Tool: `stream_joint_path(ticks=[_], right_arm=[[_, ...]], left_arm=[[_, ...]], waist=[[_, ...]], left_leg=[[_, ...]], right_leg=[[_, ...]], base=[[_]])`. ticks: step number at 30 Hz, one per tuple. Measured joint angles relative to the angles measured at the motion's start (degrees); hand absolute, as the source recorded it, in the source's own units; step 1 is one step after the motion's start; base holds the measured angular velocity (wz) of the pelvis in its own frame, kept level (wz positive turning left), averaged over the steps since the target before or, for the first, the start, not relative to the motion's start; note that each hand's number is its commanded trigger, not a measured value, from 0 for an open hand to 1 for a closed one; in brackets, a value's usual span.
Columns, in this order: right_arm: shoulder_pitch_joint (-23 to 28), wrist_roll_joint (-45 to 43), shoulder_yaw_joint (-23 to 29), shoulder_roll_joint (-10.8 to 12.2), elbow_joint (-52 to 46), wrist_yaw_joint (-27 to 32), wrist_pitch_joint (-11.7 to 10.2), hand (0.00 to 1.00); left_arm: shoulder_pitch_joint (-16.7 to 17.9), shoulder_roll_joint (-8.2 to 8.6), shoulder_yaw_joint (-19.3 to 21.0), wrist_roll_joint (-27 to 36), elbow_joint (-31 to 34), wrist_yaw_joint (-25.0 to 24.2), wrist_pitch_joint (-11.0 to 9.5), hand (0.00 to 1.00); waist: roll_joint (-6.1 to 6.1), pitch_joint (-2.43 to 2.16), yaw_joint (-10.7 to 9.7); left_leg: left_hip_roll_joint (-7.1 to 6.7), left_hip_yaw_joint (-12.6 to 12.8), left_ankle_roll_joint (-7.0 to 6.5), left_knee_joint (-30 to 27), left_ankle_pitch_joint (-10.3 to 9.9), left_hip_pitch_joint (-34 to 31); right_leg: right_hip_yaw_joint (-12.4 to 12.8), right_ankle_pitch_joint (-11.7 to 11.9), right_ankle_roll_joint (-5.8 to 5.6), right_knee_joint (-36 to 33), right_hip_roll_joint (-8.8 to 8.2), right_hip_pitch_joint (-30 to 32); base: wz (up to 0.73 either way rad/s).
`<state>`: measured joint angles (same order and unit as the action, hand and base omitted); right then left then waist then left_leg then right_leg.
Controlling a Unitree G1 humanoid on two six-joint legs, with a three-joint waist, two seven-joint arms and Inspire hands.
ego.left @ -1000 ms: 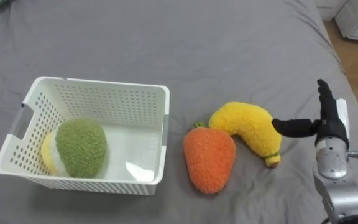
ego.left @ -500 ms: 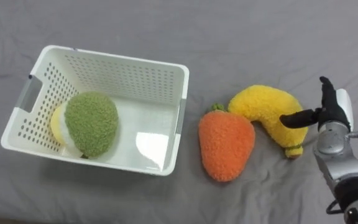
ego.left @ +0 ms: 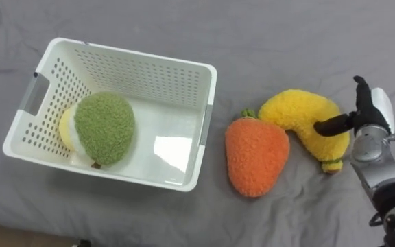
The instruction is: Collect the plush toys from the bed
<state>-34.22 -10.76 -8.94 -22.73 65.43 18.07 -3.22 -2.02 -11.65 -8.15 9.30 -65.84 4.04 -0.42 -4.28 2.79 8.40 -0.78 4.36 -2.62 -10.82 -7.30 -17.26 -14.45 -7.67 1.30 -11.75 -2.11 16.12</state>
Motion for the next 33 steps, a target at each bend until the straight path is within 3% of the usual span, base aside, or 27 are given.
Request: stream_joint_path(ticks=[6,14,28,29,30,33], right_arm=[[-0.03,-1.02,-1.23,-0.01,1.31,-1.15,0.02,0.00],[-0.05,-6.51,-7.58,-0.66,0.88,-2.74,0.87,0.00],[-0.04,-9.54,-10.09,-0.59,0.85,-3.95,2.10,0.00],[-0.04,-9.56,-10.10,-0.59,0.84,-4.09,2.13,0.42],[-0.04,-9.57,-10.09,-0.59,0.81,-4.20,2.13,0.97],[-0.04,-9.70,-10.06,-0.60,0.62,-4.54,2.20,1.00]], left_arm=[[-1.17,-0.27,-0.10,0.03,-0.57,-1.06,0.02,0.00],[-2.62,-0.47,-3.48,0.28,-0.91,-1.06,0.02,0.00],[-4.87,-0.42,-4.13,2.43,-2.85,-0.87,0.10,0.00],[-4.86,-0.42,-4.19,2.43,-2.89,-0.83,0.10,0.00],[-4.86,-0.42,-4.20,2.43,-2.90,-0.82,0.10,0.00],[-4.87,-0.42,-4.21,2.43,-2.91,-0.80,0.10,0.00]], waist=[[0.28,0.05,0.66],[1.08,0.30,3.01],[0.98,0.24,2.98],[0.98,0.23,2.98],[0.98,0.23,2.98],[0.98,0.22,2.97]], left_leg=[[0.03,0.08,0.03,-0.14,0.13,-0.77],[0.07,0.31,-0.03,-0.93,0.28,-2.07],[0.09,0.26,0.00,-0.93,0.44,-2.01],[0.09,0.27,0.00,-0.95,0.44,-2.01],[0.09,0.27,0.00,-0.97,0.44,-2.01],[0.09,0.28,0.01,-1.04,0.46,-2.00]], right_leg=[[0.08,0.05,0.07,-0.48,-0.05,0.97],[0.25,0.22,0.36,-1.26,-0.17,2.36],[0.23,0.25,0.40,-1.92,-0.19,2.53],[0.24,0.25,0.41,-1.92,-0.19,2.53],[0.25,0.25,0.41,-1.92,-0.19,2.53],[0.27,0.25,0.41,-1.93,-0.19,2.53]], base=[[0.00],[-0.01],[0.00],[0.00],[0.00],[0.00]])
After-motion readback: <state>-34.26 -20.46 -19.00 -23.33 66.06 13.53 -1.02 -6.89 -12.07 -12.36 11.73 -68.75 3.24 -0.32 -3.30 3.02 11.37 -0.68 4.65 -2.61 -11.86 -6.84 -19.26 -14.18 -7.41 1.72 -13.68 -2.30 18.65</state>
